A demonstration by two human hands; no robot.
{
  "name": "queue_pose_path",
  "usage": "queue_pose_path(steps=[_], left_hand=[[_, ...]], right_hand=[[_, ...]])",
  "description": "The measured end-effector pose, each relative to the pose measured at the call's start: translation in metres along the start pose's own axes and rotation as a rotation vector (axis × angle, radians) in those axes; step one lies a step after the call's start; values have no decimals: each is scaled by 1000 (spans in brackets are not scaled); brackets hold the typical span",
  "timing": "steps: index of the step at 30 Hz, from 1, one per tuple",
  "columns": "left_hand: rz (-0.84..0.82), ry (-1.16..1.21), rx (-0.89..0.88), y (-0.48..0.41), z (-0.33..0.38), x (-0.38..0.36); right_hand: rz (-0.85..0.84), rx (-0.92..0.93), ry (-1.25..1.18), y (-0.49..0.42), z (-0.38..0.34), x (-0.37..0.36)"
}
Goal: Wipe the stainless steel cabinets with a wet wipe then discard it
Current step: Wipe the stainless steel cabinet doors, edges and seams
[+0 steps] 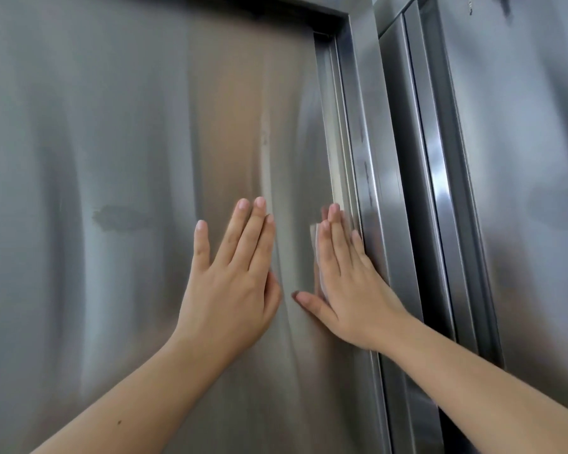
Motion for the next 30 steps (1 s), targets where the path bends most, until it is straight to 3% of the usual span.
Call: queue_pose_path(steps=[4, 12, 21, 30], left_hand=[[-28, 2, -13, 11, 10, -3], [-13, 38, 17, 19, 18, -5], [-84, 69, 18, 44, 35, -8], [-89, 77, 4, 60, 41, -10]], right_hand=[[-19, 9, -3, 21, -8, -12], [68, -40, -103, -21, 5, 5], [-28, 2, -61, 89, -36, -45], [119, -44, -143, 45, -21, -33]])
Point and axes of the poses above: each hand's wrist, its own y-axis away from the middle knuckle, its own x-axis out of the back of the hand, z = x × y, the point moved 1 cm from there along -y, towards the middle knuckle, and after that the axes turned 11 degrees about y, right-handed, at the moved point
